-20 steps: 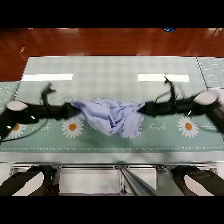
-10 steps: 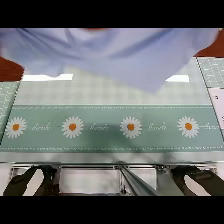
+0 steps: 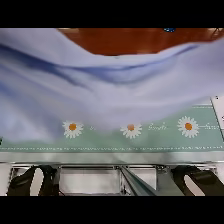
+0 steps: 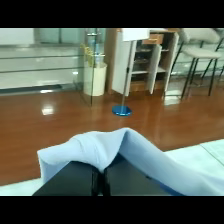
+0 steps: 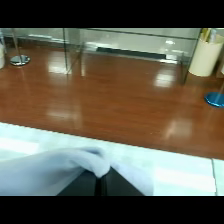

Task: Fold the shirts.

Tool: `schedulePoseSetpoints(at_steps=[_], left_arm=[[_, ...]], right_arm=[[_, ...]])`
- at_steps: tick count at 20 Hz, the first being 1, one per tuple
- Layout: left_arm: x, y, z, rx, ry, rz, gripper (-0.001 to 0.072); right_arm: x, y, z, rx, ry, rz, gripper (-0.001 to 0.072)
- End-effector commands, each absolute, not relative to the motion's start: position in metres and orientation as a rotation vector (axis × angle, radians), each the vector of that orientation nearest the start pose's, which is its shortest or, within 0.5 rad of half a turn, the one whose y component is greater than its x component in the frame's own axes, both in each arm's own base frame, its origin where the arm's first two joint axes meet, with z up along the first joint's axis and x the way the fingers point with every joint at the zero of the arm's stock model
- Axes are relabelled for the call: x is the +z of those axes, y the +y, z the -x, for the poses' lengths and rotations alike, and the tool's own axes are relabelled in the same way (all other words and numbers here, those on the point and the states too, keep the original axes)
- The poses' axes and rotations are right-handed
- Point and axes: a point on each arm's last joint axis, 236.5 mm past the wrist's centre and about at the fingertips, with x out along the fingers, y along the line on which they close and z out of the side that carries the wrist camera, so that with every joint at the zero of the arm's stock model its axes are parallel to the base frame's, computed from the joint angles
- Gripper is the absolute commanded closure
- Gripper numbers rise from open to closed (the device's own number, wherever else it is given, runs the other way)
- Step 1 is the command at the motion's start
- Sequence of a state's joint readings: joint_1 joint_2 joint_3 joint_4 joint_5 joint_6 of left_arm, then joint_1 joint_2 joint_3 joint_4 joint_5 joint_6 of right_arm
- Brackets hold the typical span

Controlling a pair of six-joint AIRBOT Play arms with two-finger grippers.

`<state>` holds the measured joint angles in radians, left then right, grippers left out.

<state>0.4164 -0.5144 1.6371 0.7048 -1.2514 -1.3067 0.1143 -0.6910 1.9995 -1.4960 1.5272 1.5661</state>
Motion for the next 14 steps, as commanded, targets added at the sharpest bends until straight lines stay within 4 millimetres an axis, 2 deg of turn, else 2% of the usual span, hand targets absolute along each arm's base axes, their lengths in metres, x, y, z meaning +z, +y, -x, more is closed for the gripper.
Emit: schedulePoseSetpoints(at_steps=[1, 2, 4, 6, 9, 11, 13, 14], left_arm=[[0.439, -0.100, -0.162, -0.344, 0.123, 0.042, 0.0691], [0.417, -0.103, -0.164, -0.369, 0.195, 0.070, 0.0691], [0.370, -0.106, -0.175, -0.397, 0.342, 0.200, 0.0691], [0.304, -0.104, -0.187, -0.408, 0.516, 0.271, 0.0691], [0.198, -0.101, -0.203, -0.403, 0.780, 0.409, 0.0691], [0.126, -0.107, -0.203, -0.424, 0.949, 0.514, 0.0691], [0.077, -0.116, -0.215, -0.458, 0.992, 0.610, 0.0691], [0.057, -0.112, -0.231, -0.427, 0.973, 0.656, 0.0691]], right_arm=[[0.450, 0.019, -0.139, 0.124, 0.272, -0.016, 0.0694], [0.441, 0.019, -0.137, 0.124, 0.308, -0.017, 0.0694], [0.424, 0.014, -0.145, 0.094, 0.372, -0.024, 0.0694], [0.391, 0.011, -0.165, 0.067, 0.481, -0.017, 0.0694], [0.310, 0.022, -0.207, 0.083, 0.697, -0.011, 0.0694], [0.255, 0.026, -0.243, 0.076, 0.782, -0.012, 0.0696], [0.207, 0.022, -0.283, 0.031, 0.825, -0.017, 0.0696], [0.185, 0.020, -0.300, 0.003, 0.860, -0.023, 0.0697]])
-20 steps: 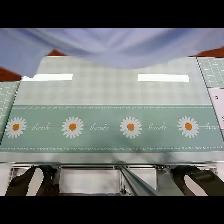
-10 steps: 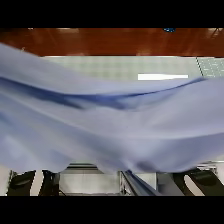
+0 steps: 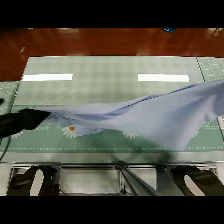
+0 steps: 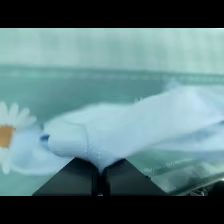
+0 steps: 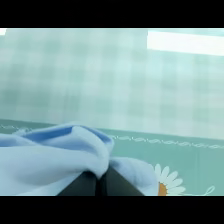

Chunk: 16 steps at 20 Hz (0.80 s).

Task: Fold the shirts.

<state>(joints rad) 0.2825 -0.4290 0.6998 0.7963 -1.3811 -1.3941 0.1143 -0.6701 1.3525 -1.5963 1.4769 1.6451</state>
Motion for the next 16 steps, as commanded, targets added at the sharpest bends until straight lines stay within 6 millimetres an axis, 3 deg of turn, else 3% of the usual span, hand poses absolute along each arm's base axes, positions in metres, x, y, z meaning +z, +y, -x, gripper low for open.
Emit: schedulePoseSetpoints(at_steps=[1, 4, 7, 12, 13, 15, 16], left_arm=[[0.041, -0.101, -0.247, -0.370, 0.953, 0.683, 0.0691], [0.014, -0.072, -0.299, -0.253, 0.910, 0.721, 0.0691], [-0.001, -0.071, -0.347, -0.283, 0.928, 0.802, 0.0691], [-0.025, -0.065, -0.421, -0.360, 0.984, 0.815, 0.0691], [-0.031, -0.067, -0.428, -0.381, 1.010, 0.832, 0.0654], [-0.040, -0.076, -0.430, -0.391, 1.096, 0.939, 0.0201], [-0.037, -0.077, -0.427, -0.427, 1.126, 0.954, 0.0196]], right_arm=[[0.163, 0.021, -0.319, -0.004, 0.903, -0.028, 0.0696], [0.110, 0.018, -0.381, -0.010, 0.967, -0.152, 0.0696], [0.065, 0.003, -0.425, -0.008, 1.045, -0.332, 0.0694], [0.041, 0.014, -0.483, 0.060, 1.004, -0.542, 0.0694], [0.037, 0.017, -0.491, 0.063, 0.990, -0.577, 0.0638], [0.031, 0.024, -0.494, 0.072, 1.000, -0.645, 0.0290], [0.034, 0.021, -0.492, 0.055, 1.007, -0.694, 0.0300]])
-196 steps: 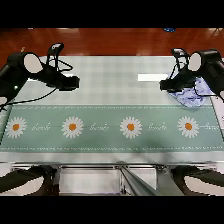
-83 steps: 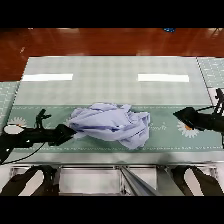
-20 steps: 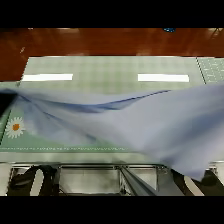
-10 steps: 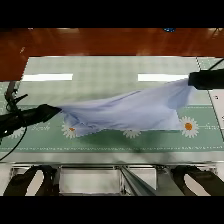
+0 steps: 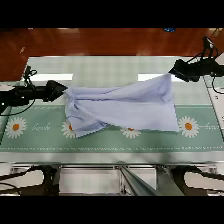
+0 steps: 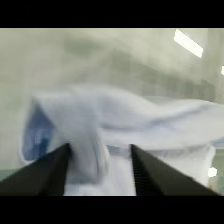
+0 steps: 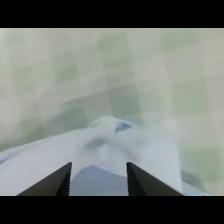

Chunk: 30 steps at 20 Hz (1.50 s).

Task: Fold the shirts.

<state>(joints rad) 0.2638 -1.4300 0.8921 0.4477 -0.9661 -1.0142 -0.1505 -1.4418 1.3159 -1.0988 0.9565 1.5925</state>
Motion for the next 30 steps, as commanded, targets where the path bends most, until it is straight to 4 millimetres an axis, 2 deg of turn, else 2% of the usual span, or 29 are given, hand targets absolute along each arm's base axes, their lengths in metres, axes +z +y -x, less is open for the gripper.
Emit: schedulePoseSetpoints(at_steps=[1, 2, 3, 5, 6, 8, 9, 10, 12, 14, 16, 19, 22, 28, 29, 30], left_arm=[[-0.027, -0.068, -0.426, -0.451, 1.130, 0.954, 0.0197], [-0.011, -0.054, -0.428, -0.456, 1.104, 0.960, 0.0198], [0.008, -0.033, -0.430, -0.444, 1.056, 0.964, 0.0198], [0.044, 0.019, -0.427, -0.355, 0.934, 0.960, 0.0198], [0.054, 0.042, -0.419, -0.300, 0.895, 0.938, 0.0198], [0.053, 0.068, -0.394, -0.206, 0.877, 0.914, 0.0198], [0.041, 0.066, -0.378, -0.186, 0.899, 0.942, 0.0198], [0.024, 0.054, -0.363, -0.186, 0.943, 0.988, 0.0198], [-0.019, 0.015, -0.331, -0.221, 1.083, 1.078, 0.0198], [-0.054, -0.012, -0.311, -0.224, 1.166, 1.084, 0.0198], [-0.077, -0.025, -0.306, -0.190, 1.205, 1.068, 0.0198], [-0.087, -0.053, -0.304, -0.218, 1.277, 1.042, 0.0198], [-0.101, -0.072, -0.304, -0.188, 1.333, 1.036, 0.0198], [-0.109, -0.091, -0.303, -0.218, 1.390, 1.012, 0.0202], [-0.107, -0.093, -0.305, -0.226, 1.388, 1.002, 0.0250], [-0.106, -0.094, -0.307, -0.234, 1.384, 0.995, 0.0407]], right_arm=[[0.045, 0.012, -0.490, 0.040, 0.997, -0.735, 0.0300], [0.061, -0.003, -0.486, 0.032, 0.974, -0.737, 0.0300], [0.081, -0.025, -0.479, 0.016, 0.942, -0.723, 0.0300], [0.110, -0.080, -0.447, -0.067, 0.904, -0.678, 0.0300], [0.115, -0.109, -0.422, -0.136, 0.912, -0.647, 0.0300], [0.111, -0.144, -0.379, -0.248, 0.882, -0.688, 0.0300], [0.100, -0.151, -0.359, -0.275, 0.855, -0.729, 0.0300], [0.081, -0.148, -0.340, -0.286, 0.850, -0.779, 0.0301], [0.041, -0.122, -0.315, -0.242, 0.877, -0.892, 0.0301], [0.011, -0.093, -0.303, -0.181, 0.909, -0.991, 0.0301], [-0.003, -0.077, -0.299, -0.145, 0.924, -1.041, 0.0301], [-0.005, -0.070, -0.295, -0.116, 0.948, -1.029, 0.0304], [-0.005, -0.070, -0.295, -0.107, 0.949, -1.016, 0.0304], [-0.005, -0.070, -0.295, -0.097, 0.948, -0.995, 0.0304], [-0.005, -0.070, -0.295, -0.096, 0.948, -0.992, 0.0304], [-0.005, -0.070, -0.295, -0.095, 0.947, -0.989, 0.0304]])
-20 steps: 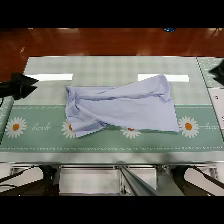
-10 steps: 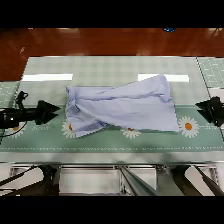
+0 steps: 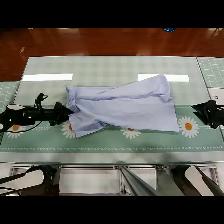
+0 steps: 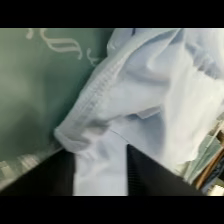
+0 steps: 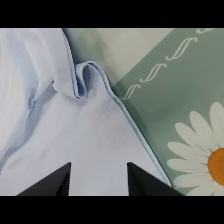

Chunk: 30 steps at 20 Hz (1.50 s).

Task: Fold the shirts.

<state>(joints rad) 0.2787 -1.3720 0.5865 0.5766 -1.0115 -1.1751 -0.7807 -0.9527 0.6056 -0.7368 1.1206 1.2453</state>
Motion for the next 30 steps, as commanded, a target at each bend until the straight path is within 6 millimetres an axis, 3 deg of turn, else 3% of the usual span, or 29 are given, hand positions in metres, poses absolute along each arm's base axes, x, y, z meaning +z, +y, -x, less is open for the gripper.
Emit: schedulePoseSetpoints(at_steps=[1, 4, 6, 10, 13, 16, 21, 23, 24, 26, 28, 30], left_arm=[[-0.104, -0.094, -0.310, -0.245, 1.377, 0.982, 0.0680], [-0.089, -0.100, -0.312, -0.321, 1.373, 0.966, 0.0691], [-0.081, -0.101, -0.317, -0.344, 1.359, 0.953, 0.0691], [-0.075, -0.101, -0.321, -0.360, 1.350, 0.945, 0.0691], [-0.075, -0.101, -0.320, -0.362, 1.352, 0.946, 0.0691], [-0.075, -0.101, -0.321, -0.360, 1.350, 0.945, 0.0691], [-0.075, -0.100, -0.321, -0.357, 1.347, 0.945, 0.0691], [-0.076, -0.099, -0.323, -0.349, 1.340, 0.943, 0.0691], [-0.076, -0.099, -0.324, -0.347, 1.337, 0.945, 0.0691], [-0.072, -0.101, -0.328, -0.353, 1.322, 0.965, 0.0691], [-0.054, -0.099, -0.339, -0.380, 1.282, 0.945, 0.0691], [-0.014, -0.095, -0.360, -0.427, 1.180, 0.899, 0.0691]], right_arm=[[-0.006, -0.071, -0.294, -0.097, 0.950, -0.985, 0.0305], [-0.029, -0.078, -0.273, -0.146, 1.057, -0.888, 0.0304], [-0.054, -0.069, -0.253, -0.165, 1.175, -0.912, 0.0304], [-0.078, -0.039, -0.244, -0.088, 1.304, -1.077, 0.0304], [-0.098, -0.022, -0.232, -0.045, 1.433, -1.064, 0.0304], [-0.106, -0.004, -0.244, -0.004, 1.449, -1.061, 0.0304], [-0.096, 0.019, -0.301, 0.038, 1.309, -1.018, 0.0319], [-0.095, 0.033, -0.315, 0.070, 1.302, -0.984, 0.0492], [-0.095, 0.043, -0.319, 0.110, 1.316, -0.955, 0.0668], [-0.086, 0.062, -0.328, 0.193, 1.316, -0.912, 0.0694], [-0.055, 0.069, -0.344, 0.271, 1.280, -0.877, 0.0695], [-0.001, 0.064, -0.369, 0.336, 1.175, -0.809, 0.0695]])
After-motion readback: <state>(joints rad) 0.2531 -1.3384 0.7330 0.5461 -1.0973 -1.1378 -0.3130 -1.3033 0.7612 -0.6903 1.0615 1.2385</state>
